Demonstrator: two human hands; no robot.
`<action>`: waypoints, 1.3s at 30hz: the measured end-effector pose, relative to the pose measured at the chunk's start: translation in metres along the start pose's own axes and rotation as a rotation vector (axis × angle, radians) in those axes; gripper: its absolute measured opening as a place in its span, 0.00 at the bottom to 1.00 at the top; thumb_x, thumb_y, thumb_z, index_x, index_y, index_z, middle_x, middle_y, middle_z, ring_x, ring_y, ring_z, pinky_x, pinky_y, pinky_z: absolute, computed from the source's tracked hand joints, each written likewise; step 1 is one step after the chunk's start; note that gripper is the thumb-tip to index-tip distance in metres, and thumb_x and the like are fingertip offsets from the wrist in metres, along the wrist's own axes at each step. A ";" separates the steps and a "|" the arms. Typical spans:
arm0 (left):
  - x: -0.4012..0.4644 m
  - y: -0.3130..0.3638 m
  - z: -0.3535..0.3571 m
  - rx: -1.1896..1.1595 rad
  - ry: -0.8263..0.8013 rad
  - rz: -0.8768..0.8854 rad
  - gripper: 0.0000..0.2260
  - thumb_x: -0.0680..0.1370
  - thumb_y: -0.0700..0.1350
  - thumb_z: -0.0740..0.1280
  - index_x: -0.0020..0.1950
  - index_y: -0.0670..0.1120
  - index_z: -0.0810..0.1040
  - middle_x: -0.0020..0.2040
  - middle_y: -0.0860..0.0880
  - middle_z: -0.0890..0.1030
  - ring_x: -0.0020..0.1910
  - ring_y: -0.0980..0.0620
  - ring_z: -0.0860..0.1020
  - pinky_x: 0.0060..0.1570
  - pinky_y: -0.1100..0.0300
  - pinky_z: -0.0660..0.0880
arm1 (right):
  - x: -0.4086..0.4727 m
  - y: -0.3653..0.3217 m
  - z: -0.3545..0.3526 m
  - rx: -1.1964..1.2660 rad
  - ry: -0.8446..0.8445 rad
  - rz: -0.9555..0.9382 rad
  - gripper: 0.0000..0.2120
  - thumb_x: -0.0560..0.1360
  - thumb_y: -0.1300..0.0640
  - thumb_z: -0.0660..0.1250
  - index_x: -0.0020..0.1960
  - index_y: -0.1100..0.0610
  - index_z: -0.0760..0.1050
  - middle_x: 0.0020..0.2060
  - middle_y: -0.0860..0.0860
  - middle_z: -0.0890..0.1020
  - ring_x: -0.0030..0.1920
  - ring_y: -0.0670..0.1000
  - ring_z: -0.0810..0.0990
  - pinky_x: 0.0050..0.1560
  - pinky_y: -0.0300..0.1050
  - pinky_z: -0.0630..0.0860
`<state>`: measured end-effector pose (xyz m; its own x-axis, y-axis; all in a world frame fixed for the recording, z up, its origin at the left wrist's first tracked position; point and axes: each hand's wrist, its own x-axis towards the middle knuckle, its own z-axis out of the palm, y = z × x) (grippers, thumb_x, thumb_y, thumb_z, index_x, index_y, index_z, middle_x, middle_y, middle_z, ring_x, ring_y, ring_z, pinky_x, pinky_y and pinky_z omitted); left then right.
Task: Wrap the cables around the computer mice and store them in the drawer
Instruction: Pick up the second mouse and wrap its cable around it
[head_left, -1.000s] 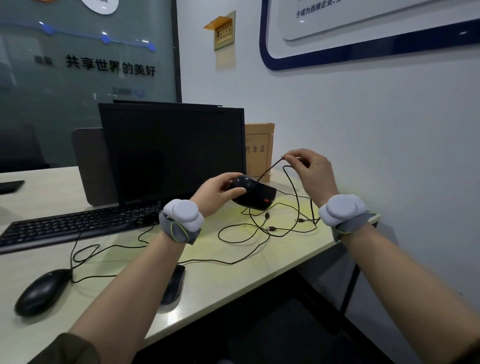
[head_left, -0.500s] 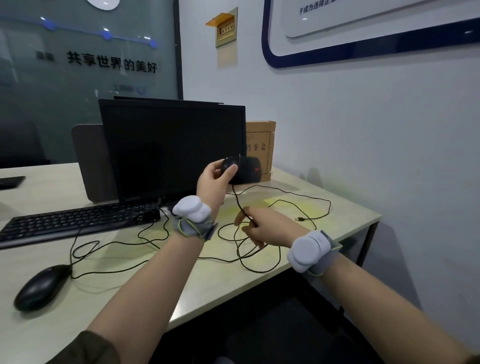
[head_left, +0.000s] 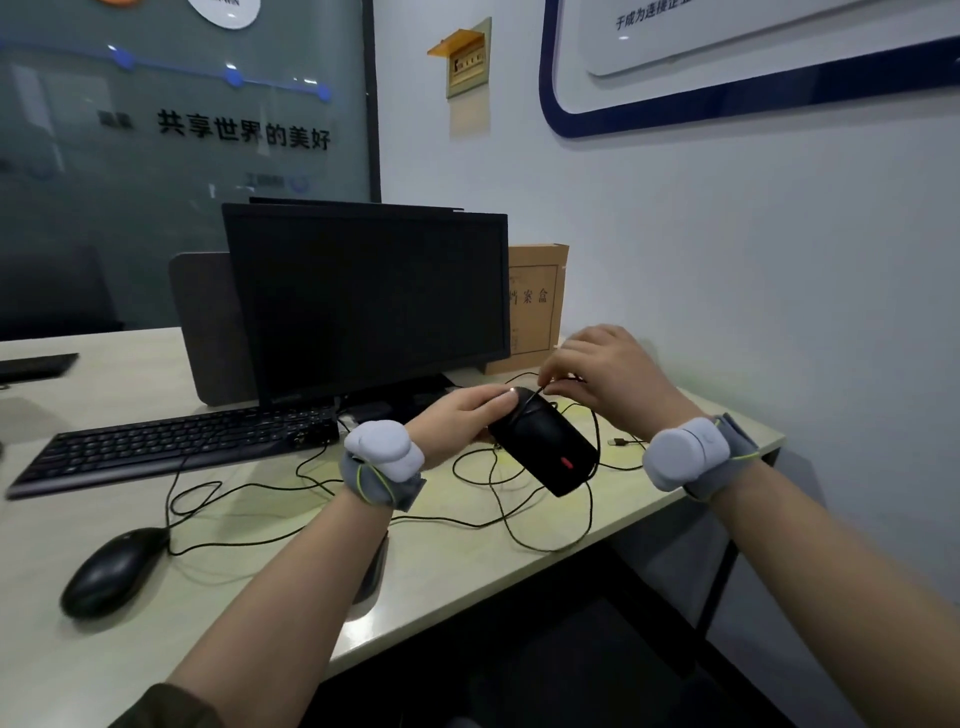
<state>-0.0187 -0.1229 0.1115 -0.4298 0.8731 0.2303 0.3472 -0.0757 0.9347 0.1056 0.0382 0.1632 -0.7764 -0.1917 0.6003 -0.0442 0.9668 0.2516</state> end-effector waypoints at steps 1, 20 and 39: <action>-0.001 0.001 0.000 -0.110 -0.029 -0.018 0.10 0.81 0.45 0.57 0.56 0.48 0.76 0.45 0.51 0.79 0.42 0.57 0.78 0.43 0.65 0.75 | 0.000 0.001 0.002 -0.002 -0.043 0.001 0.07 0.74 0.52 0.67 0.49 0.52 0.79 0.45 0.49 0.83 0.52 0.54 0.77 0.57 0.49 0.67; 0.024 0.004 -0.016 -0.562 0.869 0.047 0.17 0.79 0.51 0.60 0.62 0.40 0.72 0.51 0.45 0.77 0.50 0.50 0.76 0.43 0.63 0.72 | -0.009 -0.061 0.045 0.985 -0.378 0.476 0.08 0.78 0.52 0.59 0.56 0.44 0.72 0.23 0.43 0.66 0.25 0.45 0.63 0.27 0.35 0.65; 0.019 -0.029 -0.024 -0.267 0.892 0.049 0.14 0.77 0.45 0.65 0.62 0.43 0.71 0.50 0.47 0.76 0.52 0.48 0.76 0.55 0.46 0.77 | -0.014 -0.029 0.026 1.111 -0.637 0.789 0.11 0.80 0.60 0.55 0.51 0.57 0.77 0.33 0.49 0.74 0.27 0.44 0.65 0.25 0.34 0.61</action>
<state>-0.0566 -0.1155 0.0954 -0.9396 0.1810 0.2906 0.2267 -0.3073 0.9242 0.1019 0.0172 0.1278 -0.9503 0.2457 -0.1912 0.2896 0.4719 -0.8327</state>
